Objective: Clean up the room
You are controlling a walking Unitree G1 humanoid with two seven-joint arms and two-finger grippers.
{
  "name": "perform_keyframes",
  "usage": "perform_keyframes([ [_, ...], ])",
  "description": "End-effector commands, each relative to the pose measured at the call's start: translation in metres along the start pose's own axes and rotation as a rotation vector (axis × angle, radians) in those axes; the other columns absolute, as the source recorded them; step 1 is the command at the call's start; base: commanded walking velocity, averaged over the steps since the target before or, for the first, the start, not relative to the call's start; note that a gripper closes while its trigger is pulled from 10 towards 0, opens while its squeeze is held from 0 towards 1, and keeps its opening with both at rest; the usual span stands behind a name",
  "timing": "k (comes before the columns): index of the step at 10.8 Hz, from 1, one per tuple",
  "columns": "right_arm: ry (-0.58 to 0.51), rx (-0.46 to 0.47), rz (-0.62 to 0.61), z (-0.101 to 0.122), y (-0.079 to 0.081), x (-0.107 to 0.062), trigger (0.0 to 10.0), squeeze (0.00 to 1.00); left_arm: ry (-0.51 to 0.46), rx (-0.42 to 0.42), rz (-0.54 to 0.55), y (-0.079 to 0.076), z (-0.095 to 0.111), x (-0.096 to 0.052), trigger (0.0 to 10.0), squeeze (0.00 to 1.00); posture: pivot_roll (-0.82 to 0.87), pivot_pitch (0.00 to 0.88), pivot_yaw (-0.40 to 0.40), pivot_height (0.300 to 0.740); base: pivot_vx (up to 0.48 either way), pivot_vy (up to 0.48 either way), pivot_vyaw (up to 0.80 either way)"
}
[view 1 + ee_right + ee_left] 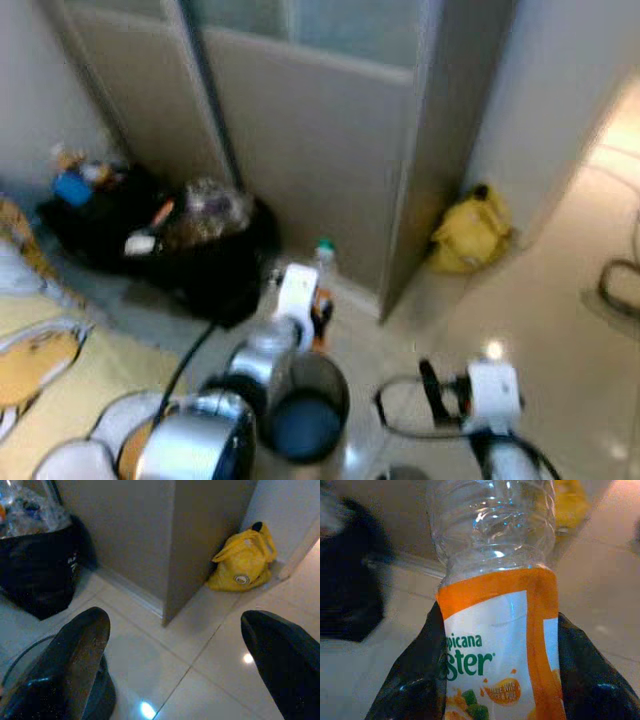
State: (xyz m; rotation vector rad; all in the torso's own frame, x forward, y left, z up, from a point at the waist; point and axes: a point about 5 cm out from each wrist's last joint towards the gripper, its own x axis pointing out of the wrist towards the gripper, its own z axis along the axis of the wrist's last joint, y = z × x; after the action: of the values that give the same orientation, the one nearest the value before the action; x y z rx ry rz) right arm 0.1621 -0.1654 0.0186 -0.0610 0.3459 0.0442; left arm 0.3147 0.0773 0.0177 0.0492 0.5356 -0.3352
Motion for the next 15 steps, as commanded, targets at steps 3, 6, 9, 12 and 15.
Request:
perform_keyframes([
  [3, 0.021, 0.027, -0.015, 0.004, 0.014, -0.047, 10.0, 0.00, 0.035, 0.104, 0.150, 0.038, 0.000, -0.005, 10.0, 0.00, -0.34, 0.226, 0.111, 0.740, 0.000, 0.000, 0.00],
  [6, 0.016, -0.030, 0.134, 0.014, 0.052, -0.080, 10.0, 0.00, 0.041, 0.212, 0.161, 0.040, -0.011, -0.009, 10.0, 0.00, -0.36, 0.376, 0.112, 0.740, 0.000, 0.000, 0.00],
  [9, -0.008, -0.084, 0.316, 0.028, 0.084, -0.094, 10.0, 0.00, 0.102, 0.288, 0.218, 0.051, -0.029, -0.016, 10.0, 0.88, -0.36, 0.415, 0.104, 0.740, 0.000, 0.000, 0.00],
  [12, 0.022, -0.093, 0.270, 0.029, 0.073, -0.097, 10.0, 0.00, 0.045, 0.293, 0.197, 0.051, -0.012, -0.012, 10.0, 1.00, -0.35, 0.424, 0.104, 0.740, 0.000, 0.000, 0.00],
  [15, 0.026, -0.089, 0.263, 0.030, 0.076, -0.095, 10.0, 0.00, 0.032, 0.287, 0.169, 0.050, -0.004, -0.010, 10.0, 1.00, -0.35, 0.425, 0.116, 0.740, 0.000, 0.000, 0.00],
])
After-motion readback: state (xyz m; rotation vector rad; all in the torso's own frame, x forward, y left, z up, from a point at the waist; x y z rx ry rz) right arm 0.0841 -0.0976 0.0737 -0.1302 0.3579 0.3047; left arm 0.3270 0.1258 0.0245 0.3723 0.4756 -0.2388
